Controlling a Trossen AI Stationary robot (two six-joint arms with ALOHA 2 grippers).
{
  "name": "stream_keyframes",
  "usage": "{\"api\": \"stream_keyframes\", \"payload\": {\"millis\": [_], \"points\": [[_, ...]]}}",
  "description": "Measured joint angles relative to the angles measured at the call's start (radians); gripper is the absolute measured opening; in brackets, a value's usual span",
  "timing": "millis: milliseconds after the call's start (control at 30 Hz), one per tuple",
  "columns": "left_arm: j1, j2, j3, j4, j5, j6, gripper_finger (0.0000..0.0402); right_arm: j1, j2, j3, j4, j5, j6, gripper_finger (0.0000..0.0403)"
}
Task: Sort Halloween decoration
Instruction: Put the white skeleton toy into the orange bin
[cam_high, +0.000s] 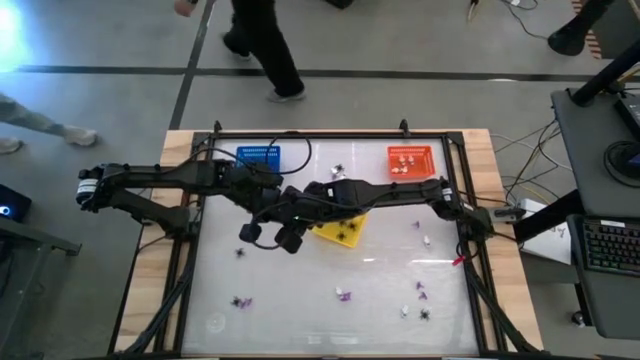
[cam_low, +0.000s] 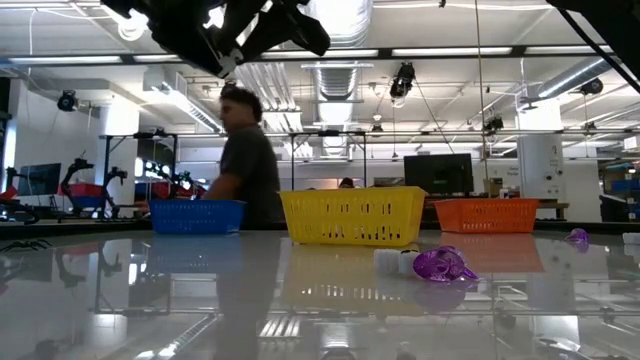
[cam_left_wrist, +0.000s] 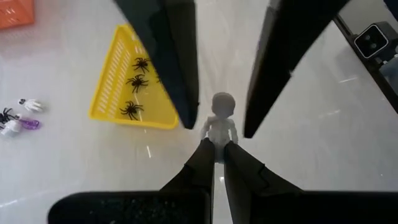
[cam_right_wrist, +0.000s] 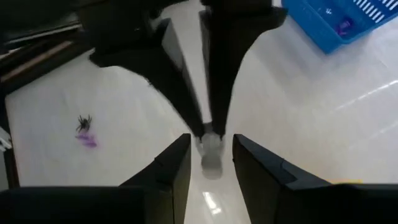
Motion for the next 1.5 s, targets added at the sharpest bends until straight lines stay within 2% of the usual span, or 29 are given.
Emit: {"api": "stream_keyframes", "payload": {"millis": [467, 1100, 1500], "points": [[0.002, 0.0, -0.001, 0.002, -0.002, 0.009, 0.0, 0.0, 0.0, -0.001, -0.004, -0.038, -0.004, 0.0112], [0.002, -0.001, 0.004, 0.002, -0.005, 0.035, 0.0, -0.002, 0.005, -0.003, -0.006, -0.022, 0.01, 0.0015], [0.002, -0.002, 0.004, 0.001, -0.004, 0.048, 0.0, -0.002, 0.006, -0.003, 0.0, -0.027, 0.048, 0.0008]]}}
